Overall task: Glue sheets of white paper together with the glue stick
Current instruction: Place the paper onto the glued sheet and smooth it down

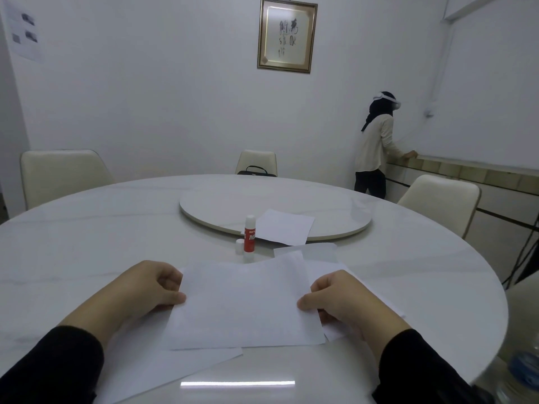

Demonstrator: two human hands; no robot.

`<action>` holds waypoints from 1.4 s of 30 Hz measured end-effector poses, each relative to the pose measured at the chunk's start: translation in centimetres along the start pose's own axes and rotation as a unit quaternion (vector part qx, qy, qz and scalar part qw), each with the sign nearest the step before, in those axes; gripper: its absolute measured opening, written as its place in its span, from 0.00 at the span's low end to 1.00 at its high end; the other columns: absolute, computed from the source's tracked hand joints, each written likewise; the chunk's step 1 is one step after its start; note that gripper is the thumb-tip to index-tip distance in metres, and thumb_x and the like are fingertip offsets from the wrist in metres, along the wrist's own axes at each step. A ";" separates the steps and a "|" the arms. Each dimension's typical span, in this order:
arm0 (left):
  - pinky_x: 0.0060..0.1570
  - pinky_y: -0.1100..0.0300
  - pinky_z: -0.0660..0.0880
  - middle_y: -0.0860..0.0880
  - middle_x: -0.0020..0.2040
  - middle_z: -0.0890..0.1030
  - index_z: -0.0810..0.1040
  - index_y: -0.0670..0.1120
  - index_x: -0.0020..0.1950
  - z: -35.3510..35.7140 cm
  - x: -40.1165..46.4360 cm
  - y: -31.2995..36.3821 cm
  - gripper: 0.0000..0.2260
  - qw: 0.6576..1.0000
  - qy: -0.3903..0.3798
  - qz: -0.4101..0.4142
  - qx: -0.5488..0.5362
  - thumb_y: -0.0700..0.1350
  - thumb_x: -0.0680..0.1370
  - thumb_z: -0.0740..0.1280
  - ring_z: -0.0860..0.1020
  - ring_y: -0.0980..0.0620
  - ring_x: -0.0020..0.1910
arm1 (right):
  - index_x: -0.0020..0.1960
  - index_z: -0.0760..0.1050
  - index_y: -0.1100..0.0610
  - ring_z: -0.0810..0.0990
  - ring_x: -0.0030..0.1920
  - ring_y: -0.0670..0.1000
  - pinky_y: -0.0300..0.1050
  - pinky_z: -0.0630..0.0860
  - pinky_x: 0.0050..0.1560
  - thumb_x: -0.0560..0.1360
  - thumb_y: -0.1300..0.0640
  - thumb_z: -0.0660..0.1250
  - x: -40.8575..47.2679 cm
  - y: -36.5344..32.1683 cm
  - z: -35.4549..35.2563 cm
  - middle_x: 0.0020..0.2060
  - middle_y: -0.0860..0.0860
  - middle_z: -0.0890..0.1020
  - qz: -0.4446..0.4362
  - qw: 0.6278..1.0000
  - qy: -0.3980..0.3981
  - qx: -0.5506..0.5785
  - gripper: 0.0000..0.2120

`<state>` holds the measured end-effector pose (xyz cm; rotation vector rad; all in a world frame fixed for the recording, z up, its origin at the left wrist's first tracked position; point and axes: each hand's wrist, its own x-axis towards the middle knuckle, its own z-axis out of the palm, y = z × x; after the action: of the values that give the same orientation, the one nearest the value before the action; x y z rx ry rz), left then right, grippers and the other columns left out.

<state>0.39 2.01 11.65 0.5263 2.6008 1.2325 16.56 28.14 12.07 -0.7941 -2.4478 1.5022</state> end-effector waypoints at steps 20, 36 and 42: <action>0.35 0.64 0.71 0.50 0.37 0.81 0.80 0.46 0.44 1.1 -0.6 0.9 0.07 0.993 0.038 0.041 0.101 0.37 0.69 0.73 0.79 0.53 0.35 | 0.24 0.64 0.54 0.71 0.24 0.50 0.31 0.66 0.24 0.63 0.62 0.71 -0.3 0.1 0.6 0.24 0.51 0.72 -0.025 0.996 0.031 -0.079 0.17; 0.57 0.60 0.67 0.49 0.65 0.69 0.71 0.54 0.65 2.8 0.1 2.4 0.15 0.936 0.024 0.088 0.339 0.44 0.79 0.60 0.69 0.48 0.63 | 0.63 0.68 0.50 0.73 0.51 0.47 0.39 0.69 0.44 0.62 0.48 0.78 0.2 -1.0 0.6 0.61 0.50 0.67 -0.092 0.963 0.098 -0.235 0.33; 0.70 0.61 0.52 0.59 0.75 0.58 0.62 0.57 0.73 3.6 1.6 4.1 0.29 0.949 -0.099 0.238 0.182 0.61 0.75 0.64 0.54 0.59 0.74 | 0.75 0.56 0.46 0.56 0.73 0.44 0.38 0.56 0.65 0.61 0.39 0.76 1.8 -4.7 2.4 0.75 0.42 0.56 -0.212 0.925 -0.112 -0.296 0.49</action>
<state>1.08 7.61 12.53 1.3377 2.6124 0.7411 12.42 25.56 14.77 -0.1248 -3.0294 0.7330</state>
